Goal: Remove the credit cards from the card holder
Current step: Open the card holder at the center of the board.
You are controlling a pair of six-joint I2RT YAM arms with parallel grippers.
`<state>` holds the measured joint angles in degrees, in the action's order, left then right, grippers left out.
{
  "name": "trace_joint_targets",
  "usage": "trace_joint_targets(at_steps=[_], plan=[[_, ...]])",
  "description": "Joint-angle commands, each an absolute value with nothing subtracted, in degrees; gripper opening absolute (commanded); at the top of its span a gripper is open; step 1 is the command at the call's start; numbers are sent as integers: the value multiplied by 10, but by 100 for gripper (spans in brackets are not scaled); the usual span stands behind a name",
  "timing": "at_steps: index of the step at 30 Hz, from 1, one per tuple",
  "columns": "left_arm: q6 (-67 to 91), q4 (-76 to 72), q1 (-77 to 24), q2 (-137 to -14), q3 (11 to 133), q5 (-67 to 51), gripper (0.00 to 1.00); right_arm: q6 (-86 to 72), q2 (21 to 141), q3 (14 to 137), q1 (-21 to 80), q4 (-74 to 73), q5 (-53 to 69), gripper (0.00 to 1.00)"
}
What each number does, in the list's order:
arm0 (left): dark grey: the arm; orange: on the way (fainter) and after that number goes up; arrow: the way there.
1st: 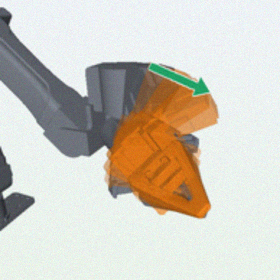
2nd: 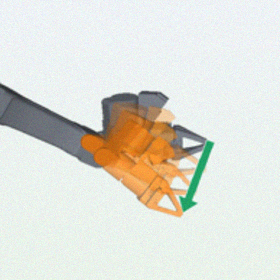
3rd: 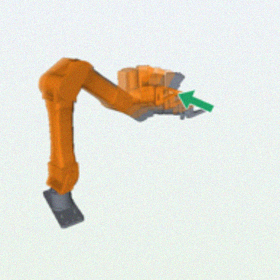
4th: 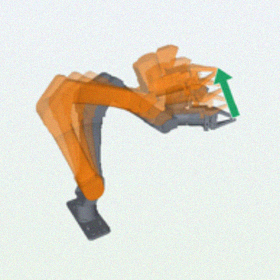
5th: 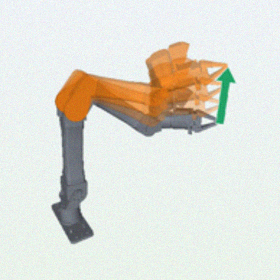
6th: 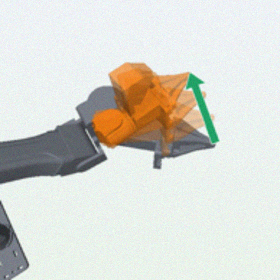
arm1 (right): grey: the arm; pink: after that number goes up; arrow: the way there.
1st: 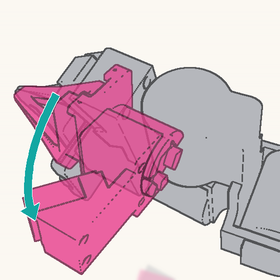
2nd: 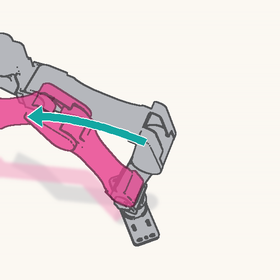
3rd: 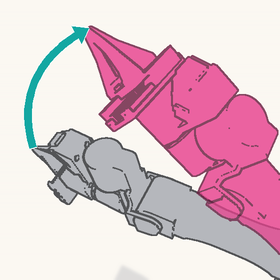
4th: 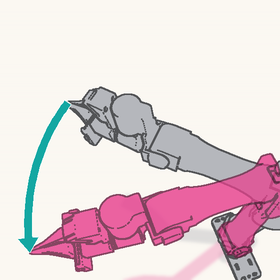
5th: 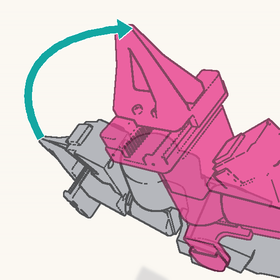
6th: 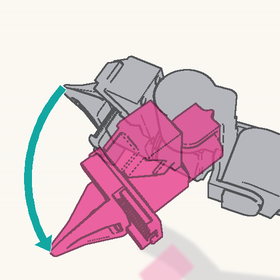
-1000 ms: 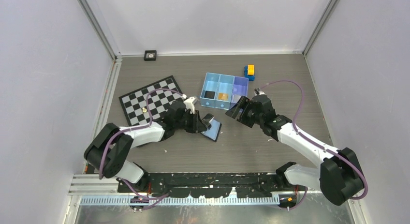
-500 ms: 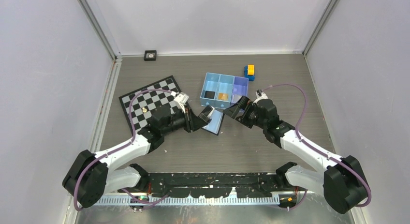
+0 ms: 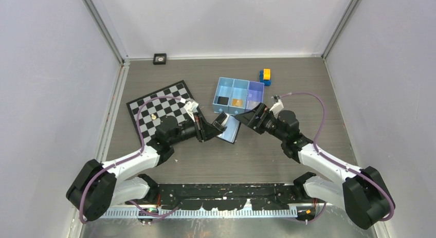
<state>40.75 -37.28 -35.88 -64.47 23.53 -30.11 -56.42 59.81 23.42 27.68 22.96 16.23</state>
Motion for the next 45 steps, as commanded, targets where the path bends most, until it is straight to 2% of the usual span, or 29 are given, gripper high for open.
trace_joint_targets(at_steps=[1,7,11,16,19,24,33,43,45], plan=[[421,-460,-358,-622,225,-323,18,-584,608,232,276,315,195,91],[434,-508,-358,-623,211,-335,19,-597,634,233,276,342,216,89],[441,-527,-358,-629,211,-347,19,-606,660,244,277,355,245,81],[441,-528,-358,-628,204,-324,19,-625,691,247,276,392,275,76],[437,-506,-358,-616,196,-287,19,-632,692,244,276,414,288,77],[431,-489,-358,-588,186,-259,19,-635,679,237,277,435,298,84],[440,-520,-358,-549,164,-241,19,-649,691,237,281,467,319,86],[462,-564,-358,-572,163,-254,19,-685,735,247,303,564,368,70],[465,-564,-358,-580,165,-254,18,-688,734,247,305,571,372,65]])
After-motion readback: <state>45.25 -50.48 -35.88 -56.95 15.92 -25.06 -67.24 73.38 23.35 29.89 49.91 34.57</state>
